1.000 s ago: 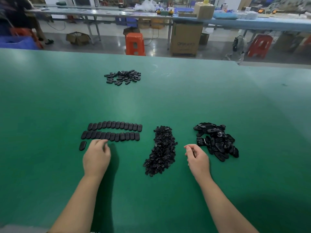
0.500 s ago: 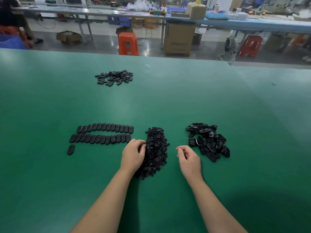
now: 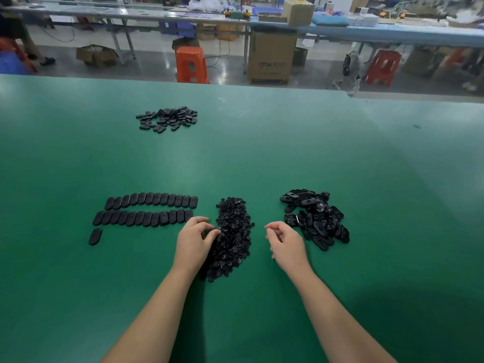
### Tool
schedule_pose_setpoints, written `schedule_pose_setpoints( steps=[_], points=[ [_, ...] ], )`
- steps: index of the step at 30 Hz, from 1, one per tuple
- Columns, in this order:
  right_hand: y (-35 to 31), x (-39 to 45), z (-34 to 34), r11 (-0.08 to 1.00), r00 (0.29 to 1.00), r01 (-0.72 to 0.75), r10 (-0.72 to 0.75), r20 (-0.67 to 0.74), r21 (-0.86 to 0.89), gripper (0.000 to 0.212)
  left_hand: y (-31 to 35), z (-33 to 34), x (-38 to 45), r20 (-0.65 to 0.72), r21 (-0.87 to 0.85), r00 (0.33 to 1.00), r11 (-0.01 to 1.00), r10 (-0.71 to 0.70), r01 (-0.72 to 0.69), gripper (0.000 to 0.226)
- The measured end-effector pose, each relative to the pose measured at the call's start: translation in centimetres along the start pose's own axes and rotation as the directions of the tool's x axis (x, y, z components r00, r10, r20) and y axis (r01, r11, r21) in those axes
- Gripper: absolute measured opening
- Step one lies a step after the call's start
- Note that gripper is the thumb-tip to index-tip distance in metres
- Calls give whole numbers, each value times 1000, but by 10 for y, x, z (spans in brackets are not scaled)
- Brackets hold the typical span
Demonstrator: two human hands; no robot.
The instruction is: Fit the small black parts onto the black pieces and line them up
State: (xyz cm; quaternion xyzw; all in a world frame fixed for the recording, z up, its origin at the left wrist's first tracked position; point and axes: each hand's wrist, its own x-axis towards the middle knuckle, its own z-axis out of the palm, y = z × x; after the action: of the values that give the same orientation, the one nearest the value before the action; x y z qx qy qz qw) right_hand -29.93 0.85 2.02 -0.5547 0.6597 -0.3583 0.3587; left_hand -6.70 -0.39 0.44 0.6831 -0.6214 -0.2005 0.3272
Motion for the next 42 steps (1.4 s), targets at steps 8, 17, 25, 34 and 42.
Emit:
schedule_pose_setpoints(
  steps=[8, 17, 25, 34, 42],
  points=[
    [6, 39, -50, 702, 997, 76, -76, 31, -708, 40, 0, 4, 2, -30, 18, 1000, 1000, 4, -3, 9],
    [7, 44, -59, 741, 985, 142, -175, 16, -656, 32, 0, 2, 2, -29, -1, 1000, 1000, 7, -8, 13],
    [-8, 29, -40, 990, 984, 109, -120, -133, -86, 14, 0, 0, 1, -60, -158, 997, 987, -50, 40, 17],
    [-9, 10, 6, 826, 992, -122, 127, 30, 551, 20, -3, 0, 0, -52, -219, 996, 974, -77, 64, 16],
    [-1, -1, 22, 923, 999, -34, 36, 0, 384, 22, -5, 0, 0, -34, -276, 997, 959, -72, 60, 26]
  ],
)
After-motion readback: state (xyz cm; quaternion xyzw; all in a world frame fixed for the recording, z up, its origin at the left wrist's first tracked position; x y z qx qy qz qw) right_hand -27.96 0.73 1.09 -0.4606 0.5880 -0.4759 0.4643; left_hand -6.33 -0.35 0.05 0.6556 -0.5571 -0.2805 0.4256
